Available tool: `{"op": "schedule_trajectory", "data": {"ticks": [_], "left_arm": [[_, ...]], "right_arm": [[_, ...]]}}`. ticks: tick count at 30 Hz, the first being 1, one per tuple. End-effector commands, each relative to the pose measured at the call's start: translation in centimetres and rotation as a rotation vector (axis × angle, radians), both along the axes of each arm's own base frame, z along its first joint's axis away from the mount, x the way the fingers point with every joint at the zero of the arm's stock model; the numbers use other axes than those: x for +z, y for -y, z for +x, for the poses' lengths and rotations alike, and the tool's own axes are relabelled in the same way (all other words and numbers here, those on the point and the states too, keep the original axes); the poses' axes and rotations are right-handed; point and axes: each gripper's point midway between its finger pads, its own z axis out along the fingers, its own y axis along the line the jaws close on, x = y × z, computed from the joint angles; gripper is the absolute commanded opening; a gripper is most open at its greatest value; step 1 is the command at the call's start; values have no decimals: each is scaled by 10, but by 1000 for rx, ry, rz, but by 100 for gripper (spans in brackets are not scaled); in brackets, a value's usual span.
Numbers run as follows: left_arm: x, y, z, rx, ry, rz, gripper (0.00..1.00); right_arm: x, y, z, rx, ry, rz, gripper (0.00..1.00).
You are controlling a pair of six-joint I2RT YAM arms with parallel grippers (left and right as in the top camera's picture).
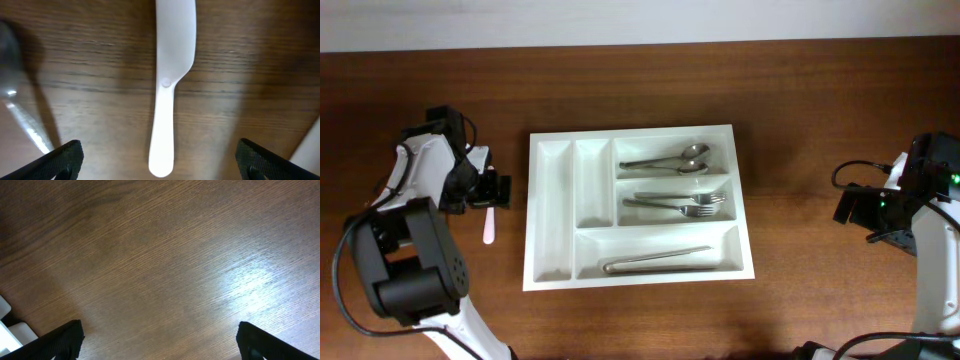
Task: Pack container
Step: 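Lower the left gripper onto the pink knife and grasp it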
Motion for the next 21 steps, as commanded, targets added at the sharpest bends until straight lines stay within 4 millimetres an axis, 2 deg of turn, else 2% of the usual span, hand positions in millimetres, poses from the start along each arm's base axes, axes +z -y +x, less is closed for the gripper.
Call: {"op": "schedule_trajectory", "data": {"ticks": [1,9,15,21], "left_arm": [[-12,3,-4,-15,-37,-25,99],[-20,2,-4,-13,-47,-27,99],[-23,-7,-4,10,-43,-29,99],[-36,-6,-8,10,-78,-38,99]], "right_arm": [[-1,4,-1,-5,-8,-14,99],[-1,4,-1,-5,-8,-14,99],[-1,4,-1,-5,-8,-14,99],[-1,4,-1,-5,-8,-14,99]]}}
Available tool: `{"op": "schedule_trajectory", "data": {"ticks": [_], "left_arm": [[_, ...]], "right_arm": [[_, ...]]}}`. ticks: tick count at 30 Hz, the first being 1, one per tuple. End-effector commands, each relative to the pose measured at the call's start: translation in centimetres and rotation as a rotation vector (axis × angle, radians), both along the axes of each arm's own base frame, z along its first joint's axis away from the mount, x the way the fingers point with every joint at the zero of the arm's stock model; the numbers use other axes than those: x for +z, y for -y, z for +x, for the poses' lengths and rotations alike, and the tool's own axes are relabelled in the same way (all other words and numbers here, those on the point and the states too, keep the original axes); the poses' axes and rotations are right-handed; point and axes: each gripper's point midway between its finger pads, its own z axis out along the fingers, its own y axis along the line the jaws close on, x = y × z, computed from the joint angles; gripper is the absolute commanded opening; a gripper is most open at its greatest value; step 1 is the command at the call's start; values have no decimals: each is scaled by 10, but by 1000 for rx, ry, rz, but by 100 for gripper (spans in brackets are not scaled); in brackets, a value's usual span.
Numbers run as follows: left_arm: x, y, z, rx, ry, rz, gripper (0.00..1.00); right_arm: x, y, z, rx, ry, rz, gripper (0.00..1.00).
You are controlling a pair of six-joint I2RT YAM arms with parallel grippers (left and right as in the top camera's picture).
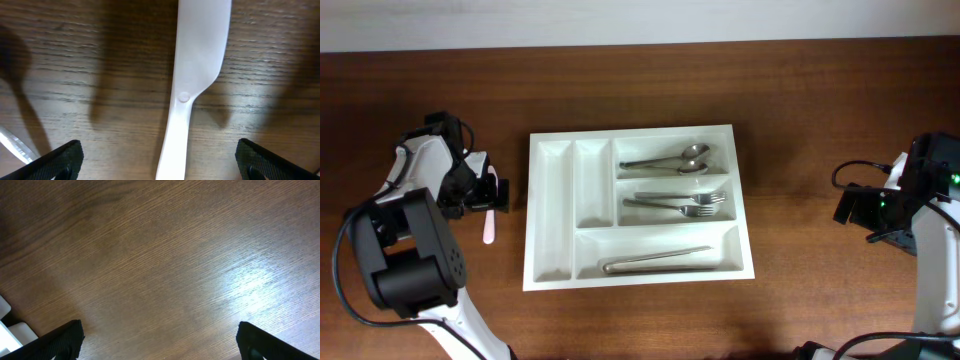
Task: Pack container
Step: 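Lower the left gripper onto the pink knife and grasp it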
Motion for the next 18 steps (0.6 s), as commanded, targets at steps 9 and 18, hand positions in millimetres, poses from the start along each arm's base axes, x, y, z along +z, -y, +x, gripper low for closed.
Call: {"op": "schedule_trajectory", "data": {"ticks": [9,18], "left_arm": [[-25,6,-7,-13,-62,-42,99],[-26,6,-3,-21,-48,-29,82]], "right_arm": [[-1,4,-1,-4,-8,-14,99],[-1,4,-1,-4,-8,-14,99]]}}
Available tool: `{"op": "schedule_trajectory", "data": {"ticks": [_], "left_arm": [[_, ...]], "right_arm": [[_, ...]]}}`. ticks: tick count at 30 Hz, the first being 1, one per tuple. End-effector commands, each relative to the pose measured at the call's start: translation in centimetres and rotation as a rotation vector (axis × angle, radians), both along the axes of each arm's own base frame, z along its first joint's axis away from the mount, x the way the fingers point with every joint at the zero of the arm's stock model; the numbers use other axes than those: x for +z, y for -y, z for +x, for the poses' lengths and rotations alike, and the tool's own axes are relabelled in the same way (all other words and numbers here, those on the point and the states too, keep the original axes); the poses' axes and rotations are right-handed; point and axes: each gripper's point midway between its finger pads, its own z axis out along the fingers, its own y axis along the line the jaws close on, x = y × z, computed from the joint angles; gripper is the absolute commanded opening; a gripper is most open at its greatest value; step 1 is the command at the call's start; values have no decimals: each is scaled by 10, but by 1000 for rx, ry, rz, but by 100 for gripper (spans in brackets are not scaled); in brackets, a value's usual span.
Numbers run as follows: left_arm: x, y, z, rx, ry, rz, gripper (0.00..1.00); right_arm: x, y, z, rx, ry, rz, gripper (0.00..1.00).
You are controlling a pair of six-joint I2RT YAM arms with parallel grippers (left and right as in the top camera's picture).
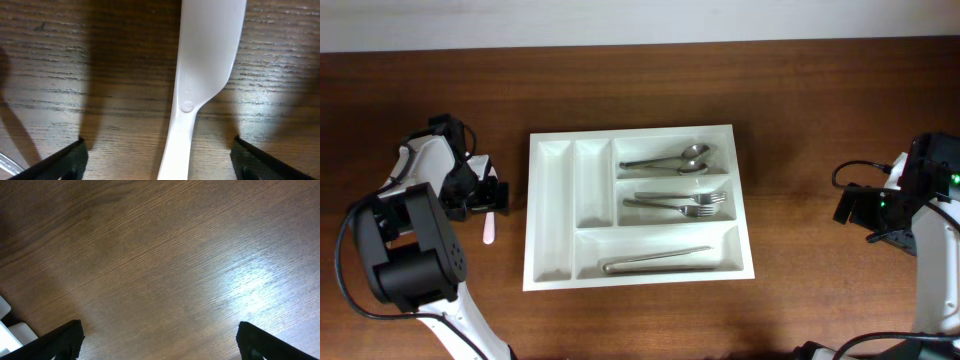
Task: Pack container
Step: 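Lower the left gripper onto the pink knife and grasp it, then carry the pink knife right and drop it into the left compartment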
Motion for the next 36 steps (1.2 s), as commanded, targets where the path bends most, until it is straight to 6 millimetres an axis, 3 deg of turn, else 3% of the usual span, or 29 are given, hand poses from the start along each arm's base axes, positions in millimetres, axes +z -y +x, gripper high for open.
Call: {"op": "schedule_trajectory", "data": {"ticks": [1,5,7,12,20,24,32,36], "left_arm": [[-15,6,0,-21,-20,-21,78],[-15,5,4,-22,-2,-16,63],[-15,4,5,-22,0,-15,44],[-16,3,6,-16,5,-13,14],[-14,3,7,-16,7,-12,8],[-2,2,12,-16,6,-12,8],[59,-3,42,30,61,-8,8],[96,12,59,39,129,-104,7]], "right_arm": [[-1,4,-1,-5,-8,-14,99],[-1,4,-1,-5,-8,-14,99],[-1,4,-1,-5,-8,-14,99],[-1,4,-1,-5,-8,-14,99],[-1,4,-1,-5,-8,-14,99],[-1,4,-1,-5,-8,-14,99],[-1,4,-1,-5,-8,-14,99],[-1,4,-1,-5,-8,-14,99]]}}
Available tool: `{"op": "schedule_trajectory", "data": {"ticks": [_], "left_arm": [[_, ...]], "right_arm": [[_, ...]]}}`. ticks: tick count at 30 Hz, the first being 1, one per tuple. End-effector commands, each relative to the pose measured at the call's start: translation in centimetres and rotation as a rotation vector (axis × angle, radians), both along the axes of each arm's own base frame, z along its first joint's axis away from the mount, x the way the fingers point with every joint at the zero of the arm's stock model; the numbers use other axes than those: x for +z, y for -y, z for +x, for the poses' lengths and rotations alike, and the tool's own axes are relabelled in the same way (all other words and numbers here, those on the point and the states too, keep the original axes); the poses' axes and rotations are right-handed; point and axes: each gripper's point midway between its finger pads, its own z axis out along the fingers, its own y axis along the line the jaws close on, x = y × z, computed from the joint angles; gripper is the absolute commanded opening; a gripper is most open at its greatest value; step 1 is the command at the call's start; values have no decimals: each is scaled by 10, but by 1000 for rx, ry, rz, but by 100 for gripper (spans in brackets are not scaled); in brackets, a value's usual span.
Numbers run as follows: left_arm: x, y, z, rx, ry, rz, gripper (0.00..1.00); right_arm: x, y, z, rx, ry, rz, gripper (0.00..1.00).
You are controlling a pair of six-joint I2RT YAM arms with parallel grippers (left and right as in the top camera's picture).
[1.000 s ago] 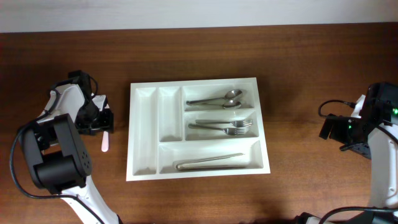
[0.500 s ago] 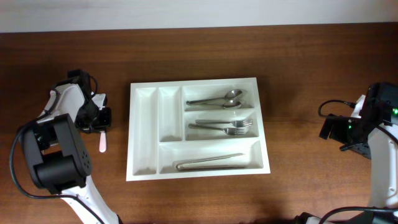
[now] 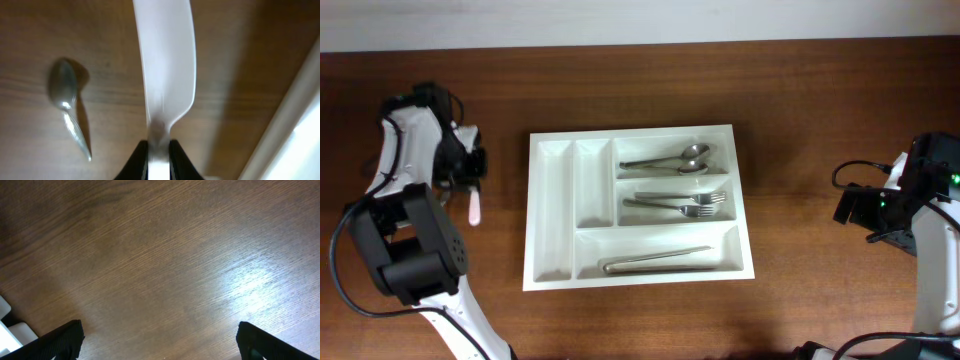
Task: Pack container
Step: 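Carry the pink knife right and drop it into the left compartment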
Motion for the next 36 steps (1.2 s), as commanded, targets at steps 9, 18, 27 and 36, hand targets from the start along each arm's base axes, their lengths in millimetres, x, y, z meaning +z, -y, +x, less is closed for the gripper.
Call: {"op": "schedule_trajectory", "data": {"ticks": [9,18,27,36], "left_arm": [[63,98,25,-49,101,-363,7],[63,184,13,-138,28,-365,7],[55,213,2,-66,-13,-206,7],[53,223,-1,-39,-11,-148,7]], "right_arm": [[-1,4,-1,-5,-8,-14,99],[-1,4,-1,-5,-8,-15,99],[-1,4,-1,-5,-8,-15,99],[-1,4,-1,-5,-8,-15,99]]}}
